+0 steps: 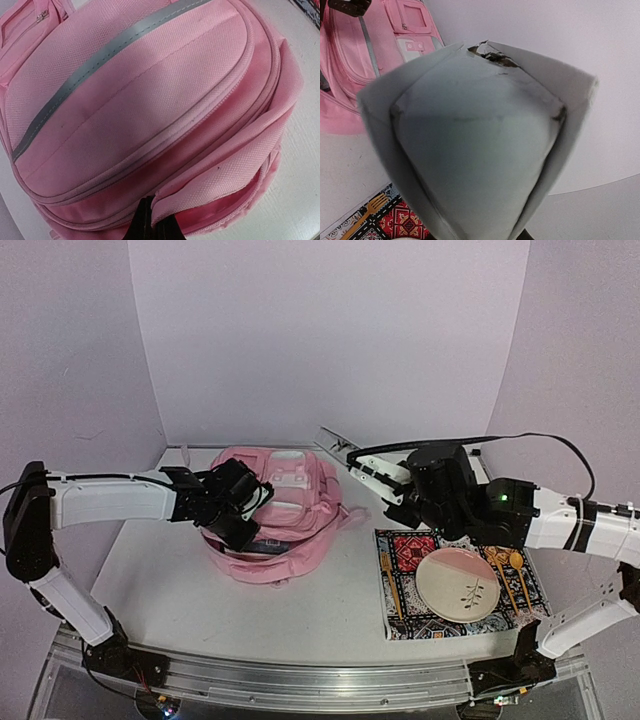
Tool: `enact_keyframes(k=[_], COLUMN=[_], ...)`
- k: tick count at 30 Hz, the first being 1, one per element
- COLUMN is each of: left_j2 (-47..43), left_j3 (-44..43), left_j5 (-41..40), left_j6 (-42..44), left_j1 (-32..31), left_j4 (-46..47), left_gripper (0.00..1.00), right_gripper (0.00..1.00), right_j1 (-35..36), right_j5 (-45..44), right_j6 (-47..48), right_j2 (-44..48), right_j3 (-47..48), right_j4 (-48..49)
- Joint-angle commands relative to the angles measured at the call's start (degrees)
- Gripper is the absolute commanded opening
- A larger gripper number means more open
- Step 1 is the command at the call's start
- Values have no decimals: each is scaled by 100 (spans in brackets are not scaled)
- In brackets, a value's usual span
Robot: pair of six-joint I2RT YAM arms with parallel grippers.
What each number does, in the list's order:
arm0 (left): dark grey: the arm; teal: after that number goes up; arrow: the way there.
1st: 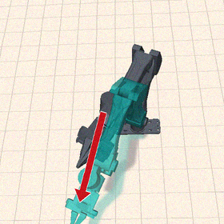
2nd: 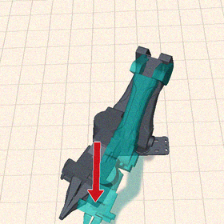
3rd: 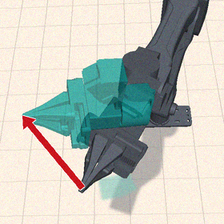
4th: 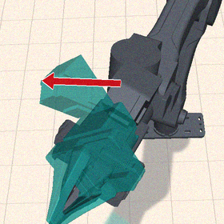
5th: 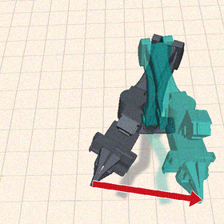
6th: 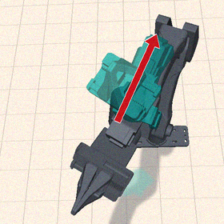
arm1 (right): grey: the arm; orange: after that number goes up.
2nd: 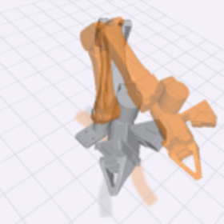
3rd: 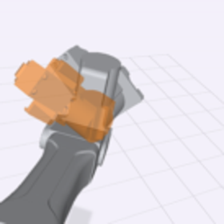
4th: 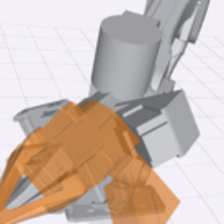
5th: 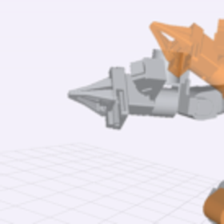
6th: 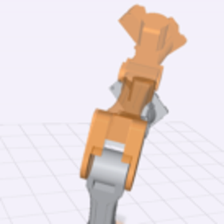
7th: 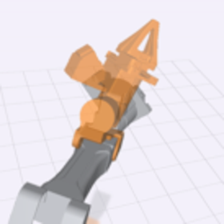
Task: Pack the student bag
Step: Adjust the student bag at the center of the board, then grab the largest pocket of the student bag, then place the book in the largest pocket of the bag.
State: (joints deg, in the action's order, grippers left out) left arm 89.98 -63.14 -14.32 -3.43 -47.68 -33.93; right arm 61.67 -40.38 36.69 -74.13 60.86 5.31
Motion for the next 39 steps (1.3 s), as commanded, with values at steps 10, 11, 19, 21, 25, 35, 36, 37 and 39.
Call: enact_keyframes(k=[10,11,19,21,25,35,36,37,39], left_j2=[1697,1747,1794,1753,1682,1496,1476,1455,1424], left_j3=[-3321,-3475,-4082,-4131,-4181,-4361,-4378,-4391,-4408], left_j5=[-293,-292,-231,-174,59,941,1012,1077,1167], left_j6=[-249,-228,-48,-56,-114,-264,-266,-267,-264], left_j1=[683,740,924,927,927,896,886,875,851], left_j4=[-484,-528,-693,-732,-806,-1074,-1109,-1153,-1244], left_gripper=[0,0,0,0,0,0,0,0,0], right_gripper=[23,23,22,22,22,21,21,21,21], right_j1=[704,803,1303,1399,1564,1764,1764,1761,1761], right_j5=[-469,-541,-911,-975,-1108,-1211,-1212,-1222,-1222], right_j6=[177,214,673,818,1139,2073,2131,2211,2378], right_j2=[736,718,419,244,-106,-737,-825,-909,-1117], right_j3=[-177,-201,-337,-321,-198,3,30,51,98], right_j4=[-324,-348,-375,-365,-201,898,997,1116,1284])
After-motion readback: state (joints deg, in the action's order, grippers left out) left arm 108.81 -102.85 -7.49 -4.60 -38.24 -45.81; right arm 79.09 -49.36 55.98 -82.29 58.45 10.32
